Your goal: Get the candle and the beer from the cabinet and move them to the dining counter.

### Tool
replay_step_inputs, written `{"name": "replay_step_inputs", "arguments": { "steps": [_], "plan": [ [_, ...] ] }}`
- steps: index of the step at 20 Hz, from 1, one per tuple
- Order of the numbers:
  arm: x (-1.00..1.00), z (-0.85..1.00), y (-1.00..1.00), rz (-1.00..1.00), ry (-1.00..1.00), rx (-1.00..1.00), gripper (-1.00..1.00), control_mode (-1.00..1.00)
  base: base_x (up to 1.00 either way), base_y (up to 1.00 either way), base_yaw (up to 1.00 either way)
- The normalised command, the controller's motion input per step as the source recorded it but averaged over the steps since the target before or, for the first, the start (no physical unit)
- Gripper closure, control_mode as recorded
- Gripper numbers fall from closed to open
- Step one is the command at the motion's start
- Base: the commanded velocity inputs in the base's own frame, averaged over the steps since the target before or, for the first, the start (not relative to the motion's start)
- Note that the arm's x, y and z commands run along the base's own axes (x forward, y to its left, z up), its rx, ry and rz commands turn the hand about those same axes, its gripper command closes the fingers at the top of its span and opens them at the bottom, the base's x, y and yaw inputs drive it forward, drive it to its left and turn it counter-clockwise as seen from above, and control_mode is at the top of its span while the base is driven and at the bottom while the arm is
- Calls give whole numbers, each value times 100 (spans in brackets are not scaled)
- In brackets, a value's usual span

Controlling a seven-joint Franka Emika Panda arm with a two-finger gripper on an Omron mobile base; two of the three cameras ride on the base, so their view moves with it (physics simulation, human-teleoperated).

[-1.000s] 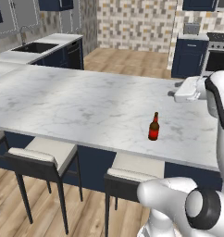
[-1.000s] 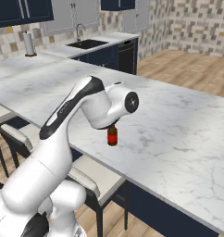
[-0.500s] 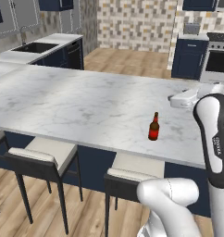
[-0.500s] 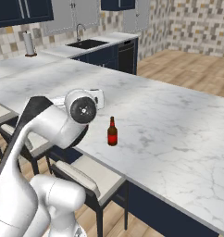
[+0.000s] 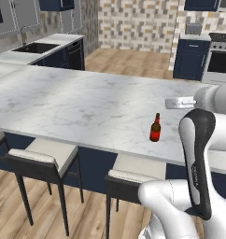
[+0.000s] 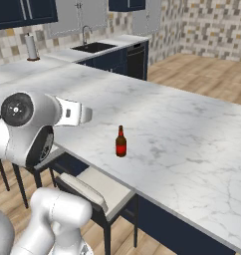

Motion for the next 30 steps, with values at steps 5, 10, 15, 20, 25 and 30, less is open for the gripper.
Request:
{"name": "replay_step_inputs", "arguments": {
  "steps": [5, 10, 15, 20, 25, 30],
  "plan": [
    [-57, -2, 6, -24, 19, -6, -100, -100, 0, 0, 0],
    [-3, -3, 9, -5, 8, -2, -100, -100, 0, 0, 0],
    [-12, 0, -1, -1, -4, 0, -100, -100, 0, 0, 0],
    [-74, -17, -17, -11, -6, 5, -100, -100, 0, 0, 0],
    [0, 0, 0, 0, 0, 0, -100, 100, -83, -36, -19],
    [0, 0, 0, 0, 0, 0, -100, 100, -60, -62, -22]
  ]
}}
